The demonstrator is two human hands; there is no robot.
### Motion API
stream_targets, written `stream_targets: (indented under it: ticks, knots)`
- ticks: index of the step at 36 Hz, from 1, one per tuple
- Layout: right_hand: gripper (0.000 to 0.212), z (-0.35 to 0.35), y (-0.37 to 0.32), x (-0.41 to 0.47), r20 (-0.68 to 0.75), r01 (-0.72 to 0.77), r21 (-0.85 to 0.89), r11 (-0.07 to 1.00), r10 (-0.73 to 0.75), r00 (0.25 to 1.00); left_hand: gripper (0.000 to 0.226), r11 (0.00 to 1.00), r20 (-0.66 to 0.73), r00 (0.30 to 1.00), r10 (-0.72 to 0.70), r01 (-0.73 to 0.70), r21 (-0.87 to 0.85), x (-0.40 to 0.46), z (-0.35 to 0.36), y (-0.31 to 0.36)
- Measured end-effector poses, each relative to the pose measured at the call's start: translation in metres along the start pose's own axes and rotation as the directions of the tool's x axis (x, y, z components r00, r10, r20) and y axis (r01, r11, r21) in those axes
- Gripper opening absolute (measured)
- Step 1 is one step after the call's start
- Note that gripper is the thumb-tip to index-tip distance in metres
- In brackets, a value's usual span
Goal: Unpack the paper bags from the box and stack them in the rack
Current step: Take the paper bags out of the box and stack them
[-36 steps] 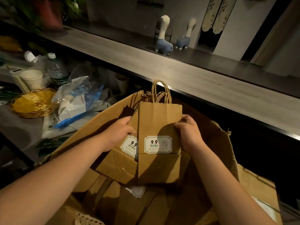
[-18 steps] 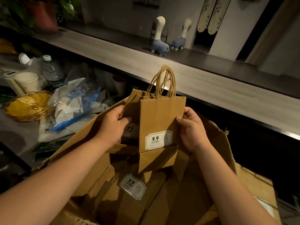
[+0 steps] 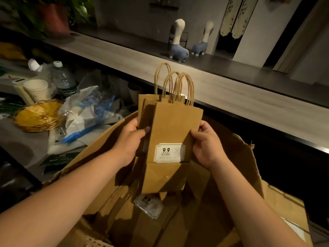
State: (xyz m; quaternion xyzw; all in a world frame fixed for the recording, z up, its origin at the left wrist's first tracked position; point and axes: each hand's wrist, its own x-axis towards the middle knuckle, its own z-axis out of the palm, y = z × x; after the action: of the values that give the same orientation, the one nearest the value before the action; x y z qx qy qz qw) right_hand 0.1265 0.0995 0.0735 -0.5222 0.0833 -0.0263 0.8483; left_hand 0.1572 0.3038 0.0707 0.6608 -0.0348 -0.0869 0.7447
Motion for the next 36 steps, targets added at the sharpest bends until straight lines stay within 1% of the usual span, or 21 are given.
stream_targets:
  ticks: [3,5,7,13,15,16,18,19,21,23,24,26,27,30,31,33,34,36]
  knots:
    - [0.026,0.003,0.004,0.000,-0.045,0.018,-0.049,0.999,-0.020,0.999,0.028,0.997,0.074,0.997,-0.032,0.037,-0.074,-0.005,0.004,-0.003]
    - [0.026,0.003,0.007,0.000,-0.066,0.020,-0.078,0.997,-0.025,0.998,0.030,0.992,0.098,0.994,-0.051,0.062,-0.111,-0.006,0.005,-0.004]
    - [0.024,0.003,0.010,0.000,-0.099,0.025,-0.149,0.989,-0.040,0.994,0.031,0.989,0.116,0.992,-0.057,0.072,-0.132,-0.007,0.006,-0.005]
    - [0.021,0.007,0.016,0.003,-0.149,0.052,-0.336,0.940,-0.108,0.983,0.032,0.997,0.167,0.986,-0.013,0.026,-0.075,-0.011,0.011,-0.009]
    - [0.020,0.007,0.017,0.003,-0.150,0.056,-0.373,0.926,-0.120,0.981,0.037,0.999,0.191,0.982,0.003,0.004,-0.032,-0.013,0.011,-0.012]
    - [0.020,0.008,0.018,0.003,-0.156,0.055,-0.383,0.922,-0.123,0.980,0.043,1.000,0.208,0.978,0.017,-0.016,-0.004,-0.014,0.010,-0.014]
    - [0.020,0.008,0.019,0.003,-0.175,0.054,-0.400,0.915,-0.134,0.975,0.054,0.992,0.256,0.965,0.055,-0.082,0.100,-0.018,0.013,-0.016]
    - [0.021,0.008,0.019,0.003,-0.177,0.059,-0.406,0.912,-0.142,0.974,0.051,0.980,0.265,0.962,0.062,-0.108,0.165,-0.021,0.015,-0.016]
    - [0.022,0.008,0.019,0.004,-0.164,0.070,-0.394,0.917,-0.145,0.976,0.033,0.946,0.248,0.967,0.062,-0.136,0.295,-0.020,0.019,-0.019]
    - [0.025,0.006,0.020,0.004,-0.145,0.071,-0.341,0.937,-0.127,0.981,0.035,0.900,0.180,0.981,0.073,-0.142,0.412,-0.014,0.019,-0.023]
    - [0.027,0.006,0.020,0.003,-0.133,0.068,-0.306,0.950,-0.113,0.985,0.033,0.892,0.146,0.988,0.045,-0.106,0.439,-0.010,0.017,-0.025]
    - [0.030,0.005,0.022,0.001,-0.107,0.051,-0.263,0.963,-0.082,0.991,0.033,0.899,0.107,0.993,-0.045,-0.006,0.439,-0.005,0.013,-0.027]
    - [0.031,0.006,0.024,0.000,-0.090,0.042,-0.271,0.962,-0.069,0.994,0.031,0.893,0.095,0.992,-0.082,0.031,0.449,-0.002,0.011,-0.028]
    - [0.034,0.007,0.031,-0.002,-0.030,0.015,-0.362,0.932,-0.027,0.999,0.026,0.842,0.085,0.988,-0.127,0.062,0.536,0.007,0.005,-0.031]
    - [0.035,0.007,0.032,-0.003,-0.010,-0.001,-0.392,0.920,-0.004,1.000,0.028,0.827,0.079,0.984,-0.156,0.087,0.555,0.010,0.003,-0.032]
    - [0.035,0.004,0.031,-0.002,0.019,-0.039,-0.425,0.904,0.052,0.998,0.041,0.772,0.075,0.964,-0.254,0.155,0.616,0.015,-0.001,-0.035]
    - [0.036,0.001,0.029,-0.001,0.026,-0.068,-0.421,0.905,0.087,0.996,0.046,0.732,0.076,0.949,-0.307,0.185,0.656,0.016,-0.003,-0.037]
    - [0.036,-0.006,0.027,0.001,0.037,-0.138,-0.422,0.896,0.170,0.985,0.049,0.669,0.089,0.910,-0.405,0.228,0.708,0.016,-0.006,-0.038]
